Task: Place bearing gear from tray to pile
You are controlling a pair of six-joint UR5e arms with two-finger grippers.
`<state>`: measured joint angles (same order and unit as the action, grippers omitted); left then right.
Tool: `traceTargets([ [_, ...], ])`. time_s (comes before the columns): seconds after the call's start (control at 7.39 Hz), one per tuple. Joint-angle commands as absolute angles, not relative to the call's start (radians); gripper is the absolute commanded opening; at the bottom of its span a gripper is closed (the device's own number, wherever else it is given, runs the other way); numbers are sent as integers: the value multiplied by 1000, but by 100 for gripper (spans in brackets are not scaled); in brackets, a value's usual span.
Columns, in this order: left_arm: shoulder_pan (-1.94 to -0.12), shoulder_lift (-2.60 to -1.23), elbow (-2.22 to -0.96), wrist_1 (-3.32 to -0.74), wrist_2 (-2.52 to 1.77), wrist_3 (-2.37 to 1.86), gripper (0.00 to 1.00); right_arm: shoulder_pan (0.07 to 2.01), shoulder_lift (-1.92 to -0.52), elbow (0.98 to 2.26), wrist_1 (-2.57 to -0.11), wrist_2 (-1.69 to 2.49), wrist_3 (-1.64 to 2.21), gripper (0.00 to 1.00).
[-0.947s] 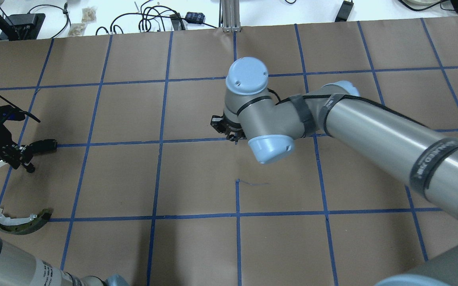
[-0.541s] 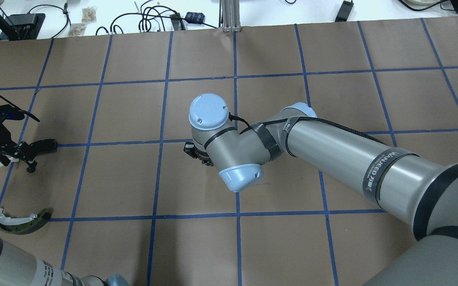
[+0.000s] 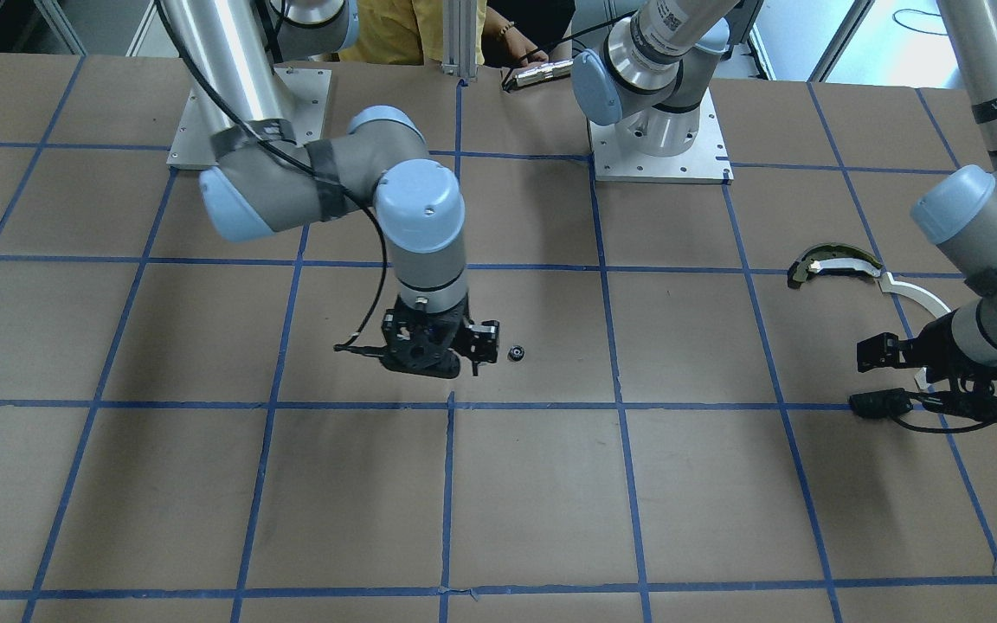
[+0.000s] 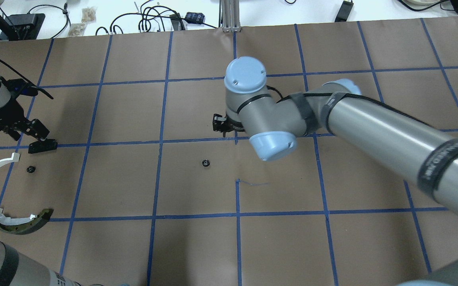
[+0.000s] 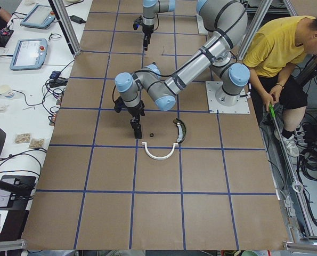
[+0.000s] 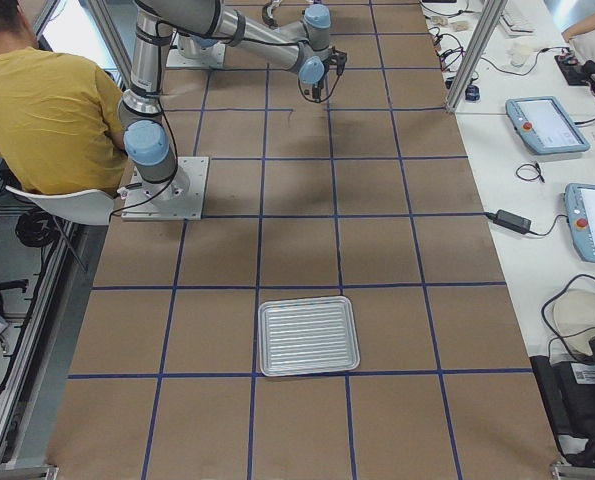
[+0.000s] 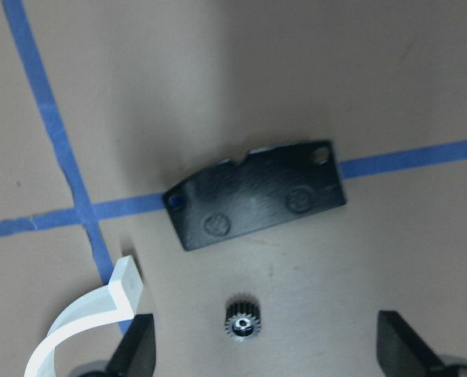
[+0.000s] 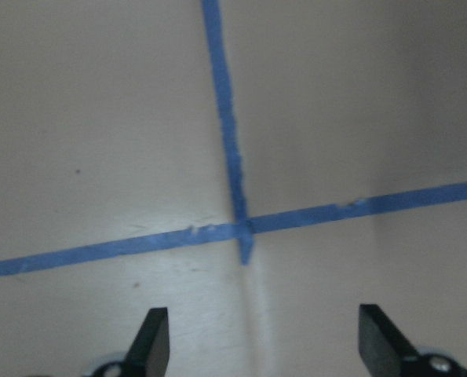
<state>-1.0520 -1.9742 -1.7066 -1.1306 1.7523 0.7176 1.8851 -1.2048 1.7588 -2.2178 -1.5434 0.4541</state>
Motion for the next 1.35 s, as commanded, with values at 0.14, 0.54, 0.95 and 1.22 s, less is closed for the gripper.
traceTargets([
  [0.14,-1286,-1876,-1704,-1202,1670,420,100,1622,-1553,1727,-1756,-1554,146,100],
  [0.54,-1565,-1888,-1707,-1183,1634,159,100,1632,-1621,1555,-1603,-1534,32,100],
  [0.95,-1774,-1922,-1747,-1105,1548,-98,100,1614,-1598,1569,-1638,-1531,-5,100],
  [1.22,-1802,-1963,-1764,-1092,1533,-114,100,1608,-1519,1536,-1655,-1534,-14,100],
])
